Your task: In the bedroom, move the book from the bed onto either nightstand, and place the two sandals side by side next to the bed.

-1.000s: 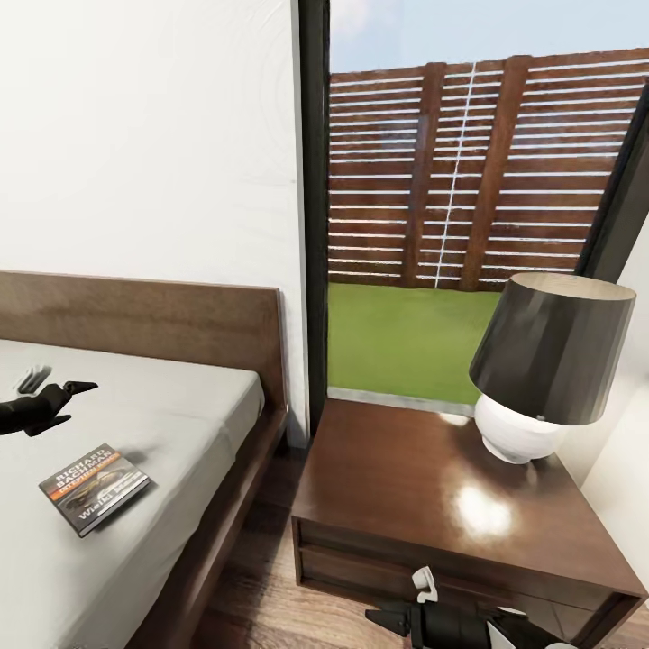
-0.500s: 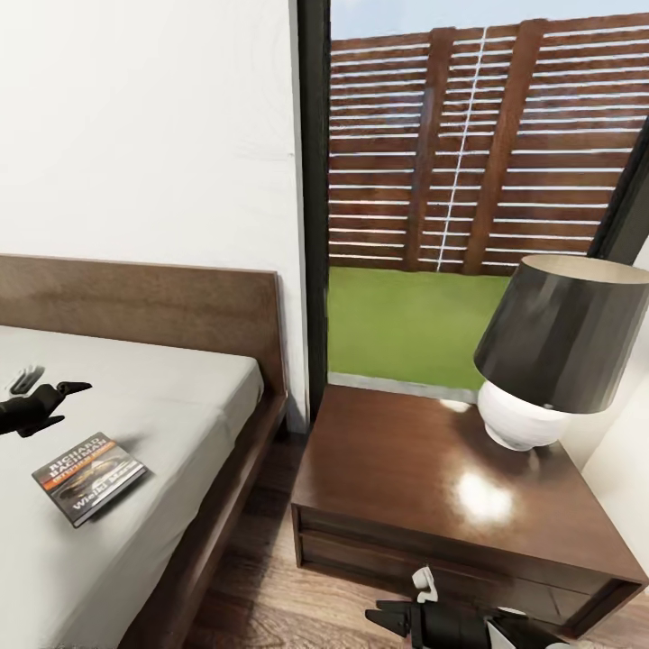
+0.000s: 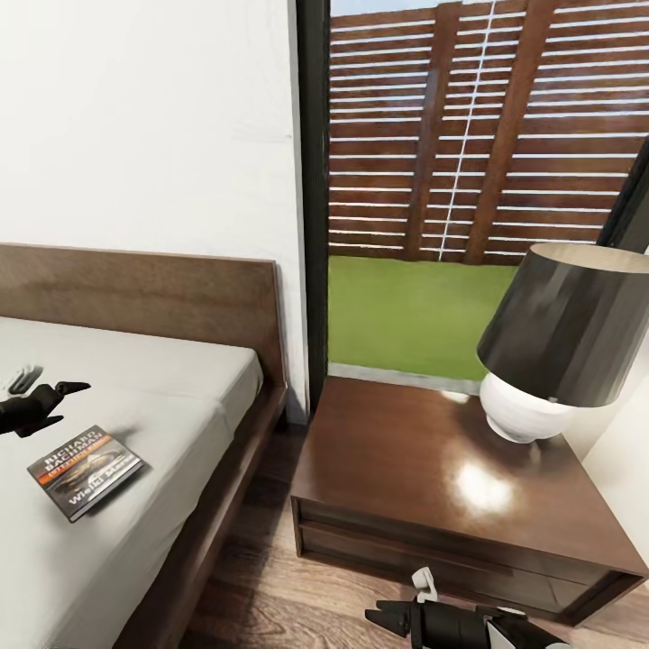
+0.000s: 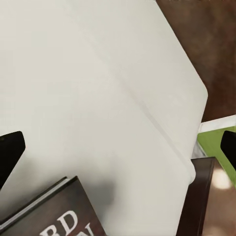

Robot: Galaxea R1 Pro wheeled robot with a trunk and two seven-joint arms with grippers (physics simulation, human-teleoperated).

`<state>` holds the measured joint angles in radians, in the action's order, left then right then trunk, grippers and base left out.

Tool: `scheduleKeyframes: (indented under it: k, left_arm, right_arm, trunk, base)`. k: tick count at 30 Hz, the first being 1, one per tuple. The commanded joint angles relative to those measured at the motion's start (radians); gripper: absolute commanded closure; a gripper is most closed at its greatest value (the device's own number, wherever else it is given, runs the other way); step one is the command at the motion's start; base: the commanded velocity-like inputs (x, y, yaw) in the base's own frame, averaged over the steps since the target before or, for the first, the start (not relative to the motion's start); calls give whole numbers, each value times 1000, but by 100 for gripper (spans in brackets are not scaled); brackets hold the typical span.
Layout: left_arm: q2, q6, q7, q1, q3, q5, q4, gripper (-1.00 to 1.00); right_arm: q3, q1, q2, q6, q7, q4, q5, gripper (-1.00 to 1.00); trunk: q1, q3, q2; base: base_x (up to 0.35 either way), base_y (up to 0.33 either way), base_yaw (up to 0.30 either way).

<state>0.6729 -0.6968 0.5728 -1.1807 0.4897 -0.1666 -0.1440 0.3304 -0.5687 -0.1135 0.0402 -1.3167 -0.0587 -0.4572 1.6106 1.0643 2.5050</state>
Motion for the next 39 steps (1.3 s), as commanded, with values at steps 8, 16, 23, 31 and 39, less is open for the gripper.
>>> scheduleKeyframes:
  k: [8, 16, 23, 31, 39]
  left_arm:
    - [2, -7, -2, 0, -3, -9, 0, -100]
    - [10, -7, -2, 0, -3, -10, 0, -100]
    - [12, -7, -3, 0, -4, -7, 0, -100]
    - [21, -7, -4, 0, -6, -6, 1, -100]
    - [26, -7, -4, 0, -6, -7, 1, -100]
  right_arm:
    - [9, 0, 0, 4, -3, -1, -9, -100]
    - [9, 0, 0, 4, -3, -1, -9, -100]
    - [9, 0, 0, 4, -3, -1, -9, -100]
    - [9, 0, 0, 4, -3, -1, -9, -100]
    - [9, 0, 0, 4, -3, -1, -9, -100]
  trunk:
    - [0, 1, 0]
    - [0, 1, 0]
    - [0, 1, 0]
    - [0, 1, 0]
    - [0, 1, 0]
  base:
    - [0, 0, 0]
    - [0, 0, 0]
    - [0, 0, 0]
    - [0, 0, 0]
    - [0, 0, 0]
